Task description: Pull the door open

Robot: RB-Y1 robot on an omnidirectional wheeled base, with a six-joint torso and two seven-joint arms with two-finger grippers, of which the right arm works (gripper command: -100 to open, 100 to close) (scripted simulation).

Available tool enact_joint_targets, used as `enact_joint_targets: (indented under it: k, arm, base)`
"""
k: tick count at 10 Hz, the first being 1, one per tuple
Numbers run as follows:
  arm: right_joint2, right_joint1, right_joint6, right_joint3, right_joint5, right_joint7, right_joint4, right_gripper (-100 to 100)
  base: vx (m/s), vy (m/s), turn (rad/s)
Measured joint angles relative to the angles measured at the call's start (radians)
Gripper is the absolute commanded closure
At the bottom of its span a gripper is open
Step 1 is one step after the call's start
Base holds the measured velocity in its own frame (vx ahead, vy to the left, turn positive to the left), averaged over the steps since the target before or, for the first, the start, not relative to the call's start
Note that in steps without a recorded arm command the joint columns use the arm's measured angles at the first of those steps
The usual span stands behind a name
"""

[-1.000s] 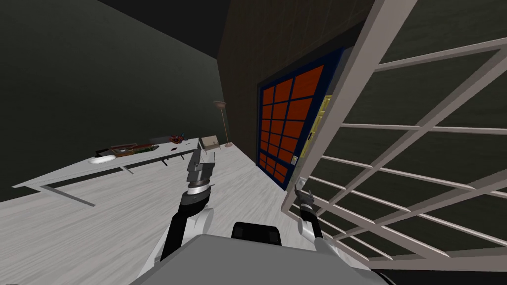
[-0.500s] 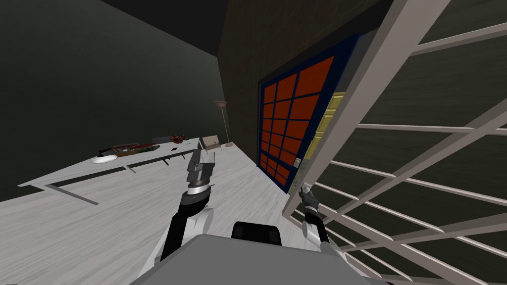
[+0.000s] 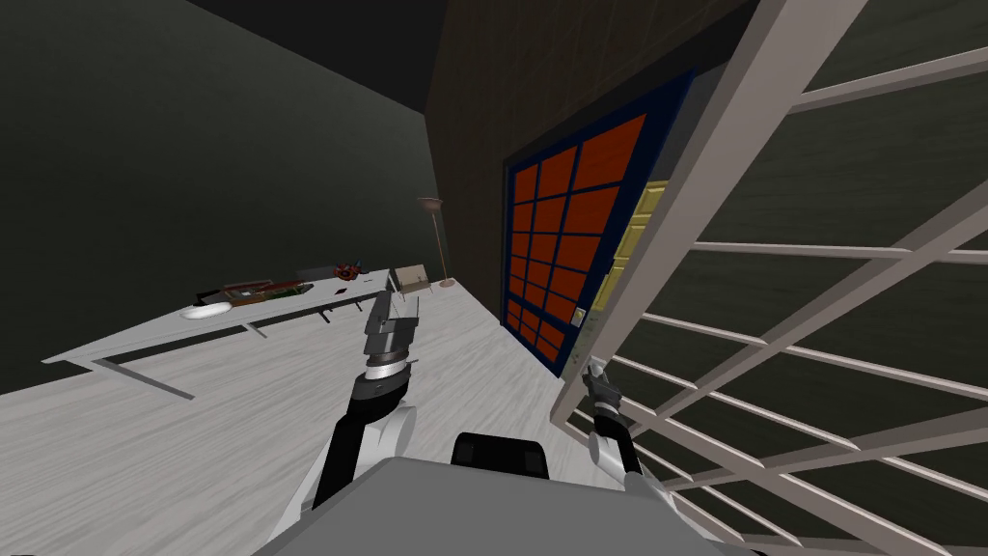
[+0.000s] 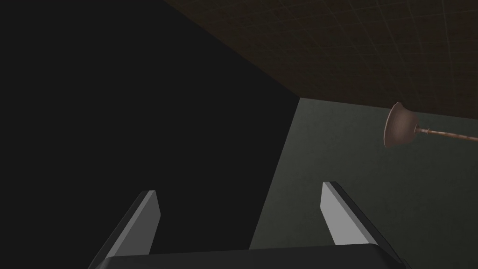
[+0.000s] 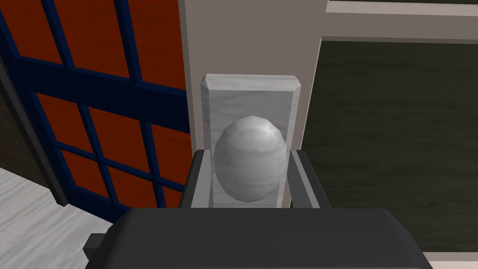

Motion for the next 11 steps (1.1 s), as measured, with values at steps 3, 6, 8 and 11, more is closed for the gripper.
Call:
enact_joint_targets:
  k: [3,6,8,11]
  arm:
    - [-0.02,-0.007,-0.008,0.031,0.02,-0.039,0.005,100]
    - [-0.028,0.014,0.003,0.071,0.044,-0.077,-0.015,100]
    - [-0.039,0.026,0.008,0.095,0.058,-0.103,-0.038,100]
    - [-0.048,0.031,0.004,0.115,0.071,-0.125,-0.034,100]
  base:
    - [-0.232,-0.02,0.101]
    - [-0.237,-0.025,0.099]
    - [-0.191,-0.005,0.054]
    - [-0.207,0.0,0.08]
